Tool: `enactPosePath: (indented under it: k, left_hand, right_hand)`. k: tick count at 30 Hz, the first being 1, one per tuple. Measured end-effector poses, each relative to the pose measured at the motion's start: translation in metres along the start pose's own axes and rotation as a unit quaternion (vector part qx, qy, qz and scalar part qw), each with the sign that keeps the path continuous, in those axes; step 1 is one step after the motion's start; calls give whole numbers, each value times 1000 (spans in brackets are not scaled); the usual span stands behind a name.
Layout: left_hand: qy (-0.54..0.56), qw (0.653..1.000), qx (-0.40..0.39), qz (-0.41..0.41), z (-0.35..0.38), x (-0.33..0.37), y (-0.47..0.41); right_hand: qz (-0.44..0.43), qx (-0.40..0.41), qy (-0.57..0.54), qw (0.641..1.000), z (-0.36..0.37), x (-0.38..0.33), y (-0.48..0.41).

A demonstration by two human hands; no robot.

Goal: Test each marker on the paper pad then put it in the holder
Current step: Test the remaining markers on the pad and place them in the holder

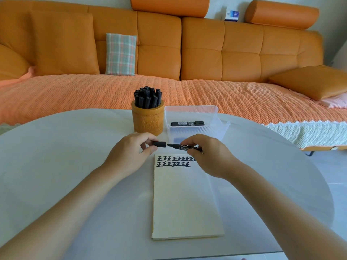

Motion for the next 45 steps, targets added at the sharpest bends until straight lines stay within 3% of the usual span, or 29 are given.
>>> enactPosePath:
  k: [9, 16, 19, 24, 27, 30, 35, 38, 41, 45]
  left_hand:
    - [-4, 999, -41, 13, 9, 9, 3]
    - [67, 994, -83, 19, 9, 16, 2]
    - [59, 994, -81, 44, 9, 16, 2]
    - [54, 994, -67, 74, 1, 24, -7]
    - [36, 993, -80, 85, -1, 29, -12]
    - [51, 994, -42, 85, -3, 33, -18]
    - [20, 989, 105, 99, -26, 23, -52]
    - [5, 986, 166, 27, -41, 5, -80]
    - [2, 989, 146, -34, -48, -6, -106]
    - [20, 993, 16, -118, -45, -20, -131]
  right_hand:
    - [-50, -24, 1, 998, 6, -6, 2]
    - [-124, 21, 103, 987, 16, -10, 5]
    - [-81, -20, 44, 996, 20, -9, 1]
    - [-10, -78, -182, 980, 19, -12, -1]
    - [-11, -93, -125, 988, 20, -16, -2]
    - [-2, -97, -134, 986, 15, -26, -7]
    - [22, 51, -173, 983, -25, -34, -49]
    - [38, 150, -257, 954, -46, -37, -83]
    - [47, 197, -303, 931, -50, -42, -114]
    - [26, 202, -307, 930, -42, -49, -145]
Point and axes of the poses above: each hand's wrist, its own y-axis away from the middle knuckle, its own z-axis out of the palm, x = y × z, the point moved 2 cm from there along -y, towards the middle knuckle, and after that the axes turned 5 degrees about y, right-handed, at the moved point
